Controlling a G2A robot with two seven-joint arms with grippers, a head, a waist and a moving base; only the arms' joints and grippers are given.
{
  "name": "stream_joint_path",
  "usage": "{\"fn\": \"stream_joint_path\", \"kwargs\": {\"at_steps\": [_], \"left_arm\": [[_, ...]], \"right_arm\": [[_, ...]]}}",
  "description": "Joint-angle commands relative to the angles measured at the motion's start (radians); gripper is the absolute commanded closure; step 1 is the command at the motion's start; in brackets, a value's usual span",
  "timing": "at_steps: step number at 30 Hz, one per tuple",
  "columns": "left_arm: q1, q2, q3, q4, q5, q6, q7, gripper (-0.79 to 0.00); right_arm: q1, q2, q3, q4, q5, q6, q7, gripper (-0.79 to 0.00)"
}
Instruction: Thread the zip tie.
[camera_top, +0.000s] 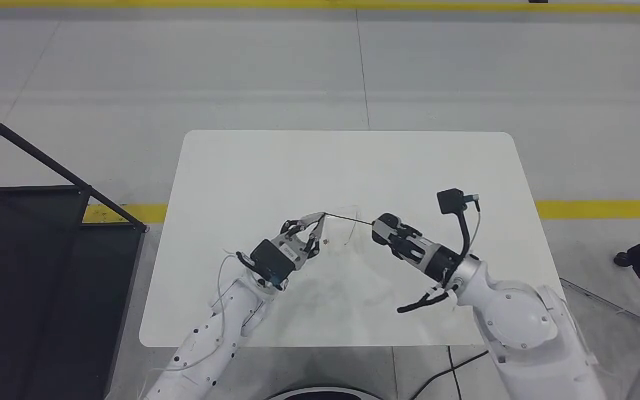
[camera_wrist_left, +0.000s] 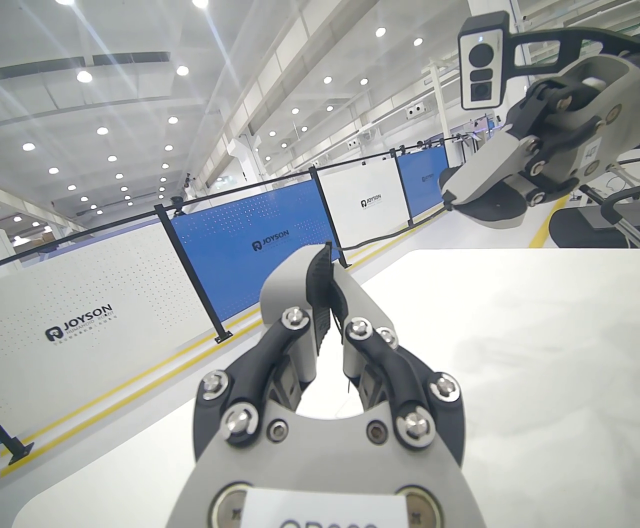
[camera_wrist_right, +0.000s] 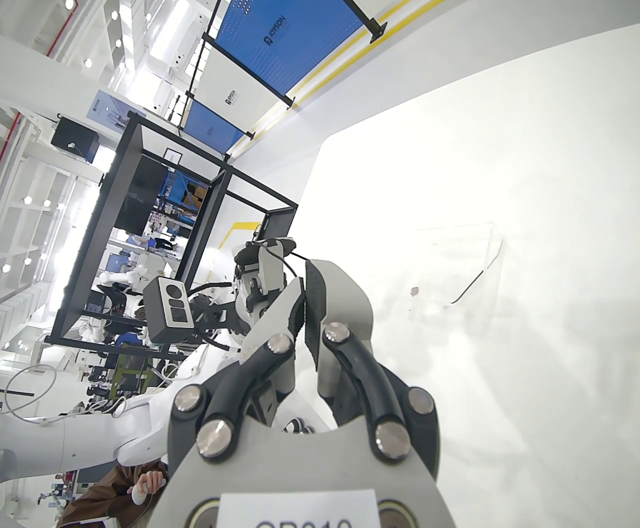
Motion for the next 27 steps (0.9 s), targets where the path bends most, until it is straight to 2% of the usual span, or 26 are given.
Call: {"fn": "stream_joint_path", "kwargs": {"at_steps": [1,14,17,23,27], "left_arm": [[0.000,0.000,0.000,0.000,0.002,-0.002,0.000,0.000],[-0.003,0.000,-0.007,0.001,-0.041,-0.035,-0.010,0.000],[-0.013,0.003,-0.011,0.005,-0.053,-0.086,-0.010,0.000],[-0.051,0.015,-0.032,0.023,-0.069,-0.250,-0.010,0.000],[-0.068,0.016,-0.033,0.029,-0.074,-0.273,-0.014,0.000]], "right_arm": [[0.002,0.000,-0.002,0.000,0.001,0.000,0.000,0.000],[-0.009,0.000,0.001,0.001,0.006,-0.028,-0.005,0.000],[-0.013,0.001,0.003,0.002,0.014,-0.040,0.004,0.000],[-0.021,0.010,0.040,0.013,0.062,-0.103,0.100,0.000],[-0.029,0.012,0.053,0.013,0.078,-0.119,0.091,0.000]]}}
